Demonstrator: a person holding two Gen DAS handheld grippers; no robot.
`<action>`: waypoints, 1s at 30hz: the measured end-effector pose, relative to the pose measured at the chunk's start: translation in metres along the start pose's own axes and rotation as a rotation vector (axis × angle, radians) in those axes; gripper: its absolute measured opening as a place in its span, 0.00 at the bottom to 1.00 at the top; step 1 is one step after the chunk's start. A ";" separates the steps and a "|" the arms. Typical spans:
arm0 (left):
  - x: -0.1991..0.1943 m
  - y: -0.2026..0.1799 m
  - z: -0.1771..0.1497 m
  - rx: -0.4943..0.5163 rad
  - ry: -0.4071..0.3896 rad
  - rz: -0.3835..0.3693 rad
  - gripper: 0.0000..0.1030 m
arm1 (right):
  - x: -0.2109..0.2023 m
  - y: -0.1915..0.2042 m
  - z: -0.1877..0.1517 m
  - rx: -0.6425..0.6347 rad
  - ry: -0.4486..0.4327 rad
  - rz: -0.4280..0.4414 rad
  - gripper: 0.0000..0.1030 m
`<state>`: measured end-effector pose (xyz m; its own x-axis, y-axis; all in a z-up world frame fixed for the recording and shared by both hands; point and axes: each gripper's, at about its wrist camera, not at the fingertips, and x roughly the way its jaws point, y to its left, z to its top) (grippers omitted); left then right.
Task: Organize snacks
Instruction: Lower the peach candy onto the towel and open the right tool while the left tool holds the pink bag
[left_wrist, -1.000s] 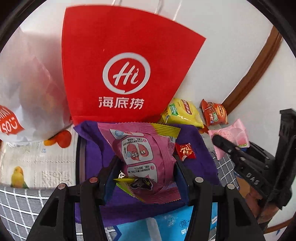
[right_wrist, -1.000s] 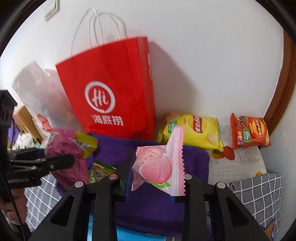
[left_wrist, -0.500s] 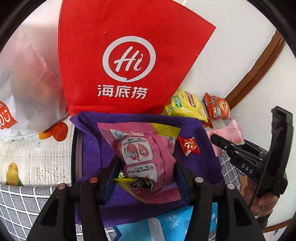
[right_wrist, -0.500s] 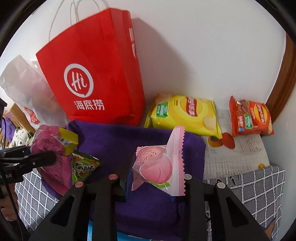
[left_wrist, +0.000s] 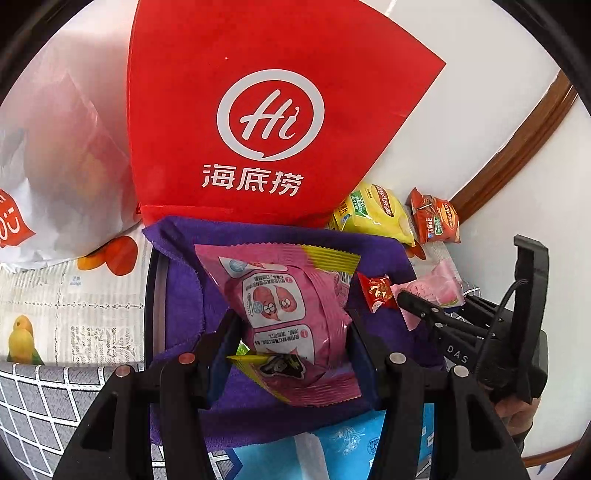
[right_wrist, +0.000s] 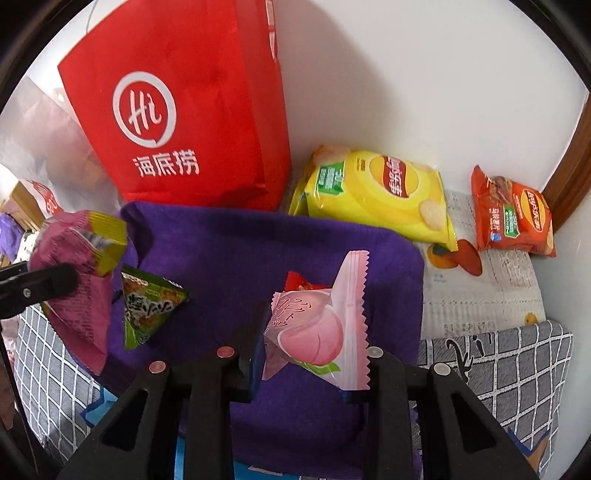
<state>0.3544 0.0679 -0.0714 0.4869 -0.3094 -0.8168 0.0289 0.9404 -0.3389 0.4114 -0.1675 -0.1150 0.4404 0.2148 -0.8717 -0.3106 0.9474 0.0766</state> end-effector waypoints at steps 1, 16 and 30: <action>0.000 0.000 0.000 -0.001 0.001 0.001 0.52 | 0.001 0.000 0.000 0.002 0.004 -0.001 0.31; 0.014 -0.001 0.000 -0.002 0.041 0.012 0.52 | 0.013 0.001 -0.002 -0.003 0.040 -0.006 0.31; 0.029 -0.006 -0.002 0.007 0.086 0.030 0.53 | -0.006 0.005 0.002 0.010 -0.019 0.030 0.44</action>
<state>0.3671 0.0530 -0.0941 0.4109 -0.2920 -0.8636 0.0218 0.9502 -0.3109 0.4095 -0.1638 -0.1087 0.4471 0.2472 -0.8597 -0.3158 0.9428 0.1069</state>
